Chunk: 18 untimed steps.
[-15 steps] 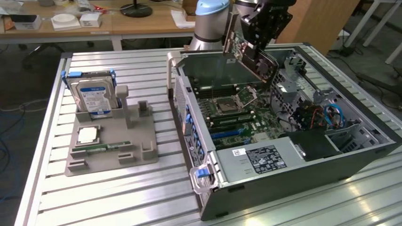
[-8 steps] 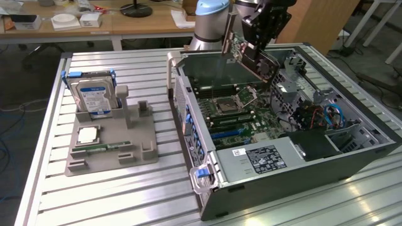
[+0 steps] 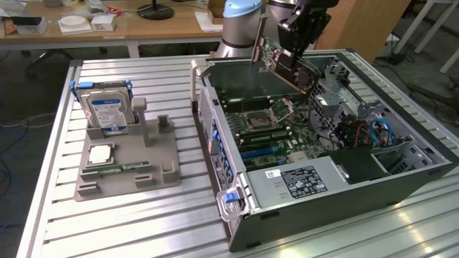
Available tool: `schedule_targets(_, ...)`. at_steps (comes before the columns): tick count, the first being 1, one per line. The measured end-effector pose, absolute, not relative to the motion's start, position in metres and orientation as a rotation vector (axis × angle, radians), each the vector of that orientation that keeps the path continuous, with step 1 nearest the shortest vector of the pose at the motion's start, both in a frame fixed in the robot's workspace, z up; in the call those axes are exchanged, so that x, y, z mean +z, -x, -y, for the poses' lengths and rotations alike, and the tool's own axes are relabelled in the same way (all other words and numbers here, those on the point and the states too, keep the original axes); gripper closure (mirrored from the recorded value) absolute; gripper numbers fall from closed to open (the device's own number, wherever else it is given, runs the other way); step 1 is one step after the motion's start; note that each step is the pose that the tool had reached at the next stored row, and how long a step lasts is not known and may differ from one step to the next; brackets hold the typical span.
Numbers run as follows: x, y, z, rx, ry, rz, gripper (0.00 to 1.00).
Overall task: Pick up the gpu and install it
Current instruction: 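Insert the gpu into the slot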
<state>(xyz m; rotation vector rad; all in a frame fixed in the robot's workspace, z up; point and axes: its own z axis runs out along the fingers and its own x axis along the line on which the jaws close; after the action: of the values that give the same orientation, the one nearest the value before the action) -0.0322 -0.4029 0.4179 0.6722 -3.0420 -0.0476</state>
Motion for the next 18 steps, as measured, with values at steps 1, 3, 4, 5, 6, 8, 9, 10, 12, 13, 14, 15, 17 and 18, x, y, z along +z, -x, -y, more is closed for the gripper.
schedule_targets(1,0.4179,0.0322,0.4029,-0.047,-0.689,3.038,0.74)
schedule_targets(3,0.4179,0.0324,0.403,-0.047,-0.718,3.031,0.74)
schedule_targets(4,0.418,0.0326,0.4031,-0.047,-0.73,3.028,0.74)
schedule_targets(5,0.4178,0.0328,0.4032,-0.047,-0.743,3.025,0.74)
schedule_targets(6,0.4177,0.033,0.4034,-0.047,-0.756,3.022,0.74)
schedule_targets(8,0.4178,0.0332,0.4036,-0.046,-0.786,3.014,0.74)
schedule_targets(9,0.4178,0.0332,0.4037,-0.046,-0.8,3.01,0.74)
schedule_targets(10,0.4178,0.0333,0.4038,-0.046,-0.815,3.006,0.74)
schedule_targets(12,0.4178,0.0334,0.4041,-0.045,-0.845,2.997,0.74)
schedule_targets(13,0.4178,0.0334,0.4043,-0.045,-0.858,2.993,0.74)
schedule_targets(14,0.4178,0.0335,0.4046,-0.045,-0.872,2.989,0.74)
schedule_targets(15,0.4178,0.0334,0.4047,-0.045,-0.885,2.985,0.74)
schedule_targets(17,0.4178,0.0335,0.4048,-0.044,-0.919,2.974,0.74)
schedule_targets(18,0.4177,0.0335,0.4048,-0.044,-0.937,2.968,0.74)
